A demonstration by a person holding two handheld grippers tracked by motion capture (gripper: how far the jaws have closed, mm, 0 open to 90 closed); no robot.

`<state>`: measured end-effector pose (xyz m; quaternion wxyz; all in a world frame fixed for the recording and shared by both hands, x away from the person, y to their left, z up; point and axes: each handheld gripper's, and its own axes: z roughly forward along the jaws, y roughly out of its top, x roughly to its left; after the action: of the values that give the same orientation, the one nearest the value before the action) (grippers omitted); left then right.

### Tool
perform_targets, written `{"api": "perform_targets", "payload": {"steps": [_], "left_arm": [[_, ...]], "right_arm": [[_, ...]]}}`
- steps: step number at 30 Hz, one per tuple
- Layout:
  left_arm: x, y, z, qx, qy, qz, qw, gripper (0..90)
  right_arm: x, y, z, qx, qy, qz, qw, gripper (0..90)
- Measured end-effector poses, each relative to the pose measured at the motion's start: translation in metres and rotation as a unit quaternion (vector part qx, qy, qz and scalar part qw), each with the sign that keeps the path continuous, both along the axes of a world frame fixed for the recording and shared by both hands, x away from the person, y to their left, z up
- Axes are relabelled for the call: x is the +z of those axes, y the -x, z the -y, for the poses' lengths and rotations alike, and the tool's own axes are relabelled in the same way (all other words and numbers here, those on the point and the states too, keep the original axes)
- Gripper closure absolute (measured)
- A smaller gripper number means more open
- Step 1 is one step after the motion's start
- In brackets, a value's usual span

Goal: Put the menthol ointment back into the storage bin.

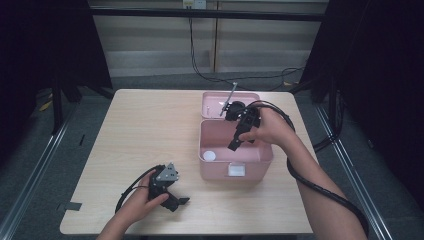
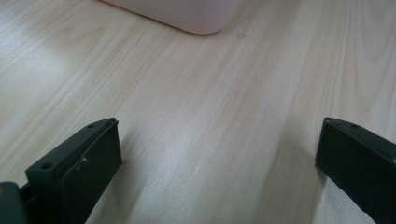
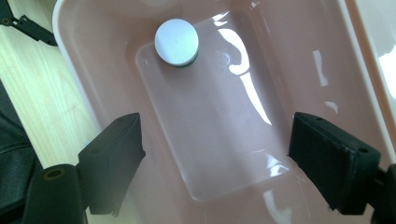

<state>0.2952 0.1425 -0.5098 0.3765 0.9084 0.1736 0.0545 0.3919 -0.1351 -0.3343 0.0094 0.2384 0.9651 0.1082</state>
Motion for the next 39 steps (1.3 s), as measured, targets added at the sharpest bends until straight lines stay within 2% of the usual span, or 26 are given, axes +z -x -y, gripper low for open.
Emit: {"api": "perform_targets", "payload": {"steps": [21, 29, 39], "left_arm": [[0.0, 0.0, 0.0, -0.001, -0.001, 0.001, 1.0, 0.0], [0.0, 0.0, 0.0, -0.001, -0.001, 0.001, 1.0, 0.0], [0.0, 0.0, 0.0, -0.001, -0.002, 0.001, 1.0, 0.0]], "right_arm": [[0.025, 0.022, 0.033, 0.007, 0.013, -0.007, 0.9999, 18.4], [0.032, 0.028, 0.053, -0.007, 0.017, -0.008, 0.9998, 18.4], [0.032, 0.034, 0.074, -0.021, 0.013, -0.008, 0.9997, 18.4]]}}
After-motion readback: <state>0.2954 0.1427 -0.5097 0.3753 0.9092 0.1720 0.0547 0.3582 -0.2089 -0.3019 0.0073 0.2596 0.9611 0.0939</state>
